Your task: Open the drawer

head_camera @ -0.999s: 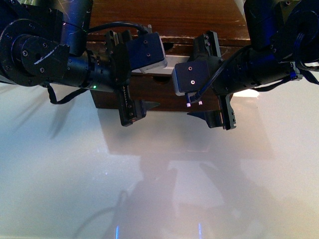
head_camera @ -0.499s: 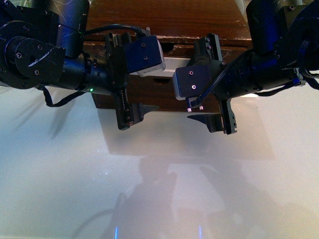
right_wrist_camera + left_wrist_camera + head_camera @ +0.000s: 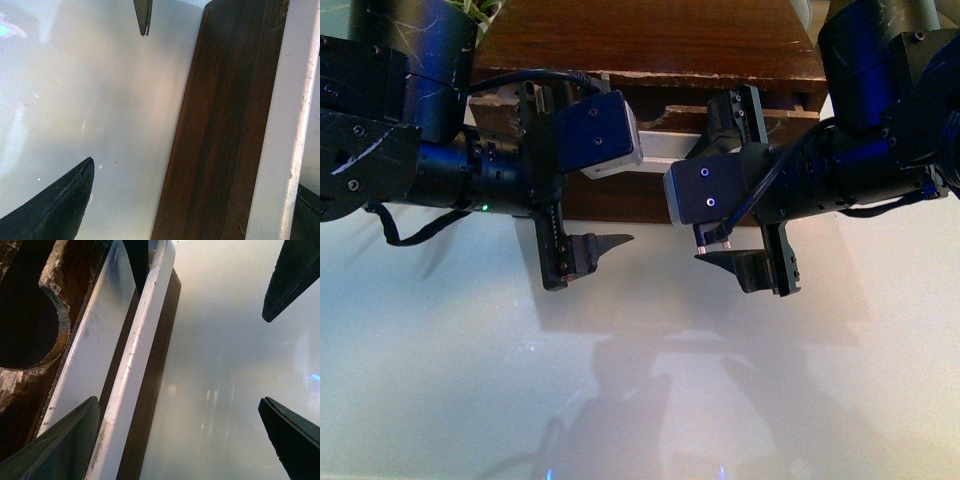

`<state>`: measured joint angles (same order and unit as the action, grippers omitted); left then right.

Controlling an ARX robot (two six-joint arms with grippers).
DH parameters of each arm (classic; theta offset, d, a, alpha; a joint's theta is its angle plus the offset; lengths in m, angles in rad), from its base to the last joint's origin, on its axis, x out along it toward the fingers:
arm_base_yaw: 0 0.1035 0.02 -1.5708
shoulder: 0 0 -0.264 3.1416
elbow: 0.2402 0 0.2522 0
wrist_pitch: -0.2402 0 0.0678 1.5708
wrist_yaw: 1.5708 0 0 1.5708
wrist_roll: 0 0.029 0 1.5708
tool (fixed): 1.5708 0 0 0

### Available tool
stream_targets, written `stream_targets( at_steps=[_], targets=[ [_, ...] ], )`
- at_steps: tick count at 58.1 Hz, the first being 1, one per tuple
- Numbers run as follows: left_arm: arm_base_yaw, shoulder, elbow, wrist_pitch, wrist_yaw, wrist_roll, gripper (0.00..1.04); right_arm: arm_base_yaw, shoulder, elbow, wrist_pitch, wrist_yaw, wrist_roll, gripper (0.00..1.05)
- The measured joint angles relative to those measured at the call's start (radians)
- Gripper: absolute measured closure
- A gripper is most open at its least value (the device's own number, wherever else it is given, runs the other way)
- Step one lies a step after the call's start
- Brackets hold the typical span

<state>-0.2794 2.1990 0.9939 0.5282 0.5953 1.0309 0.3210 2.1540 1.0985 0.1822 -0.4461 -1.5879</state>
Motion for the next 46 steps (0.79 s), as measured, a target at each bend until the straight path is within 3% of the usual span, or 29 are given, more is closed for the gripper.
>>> stream_targets(
  at_steps=[25, 46],
  targets=[
    [0.0, -0.047, -0.135, 0.098, -0.003, 0.018, 0.08, 0.041, -0.045, -0.116, 0.077, 0.045, 0.013, 0.09],
    [0.0, -0.073, -0.185, 0.086, 0.002, 0.079, 0.08, 0.074, -0.062, -0.163, 0.108, 0.067, 0.032, 0.09]
  ],
)
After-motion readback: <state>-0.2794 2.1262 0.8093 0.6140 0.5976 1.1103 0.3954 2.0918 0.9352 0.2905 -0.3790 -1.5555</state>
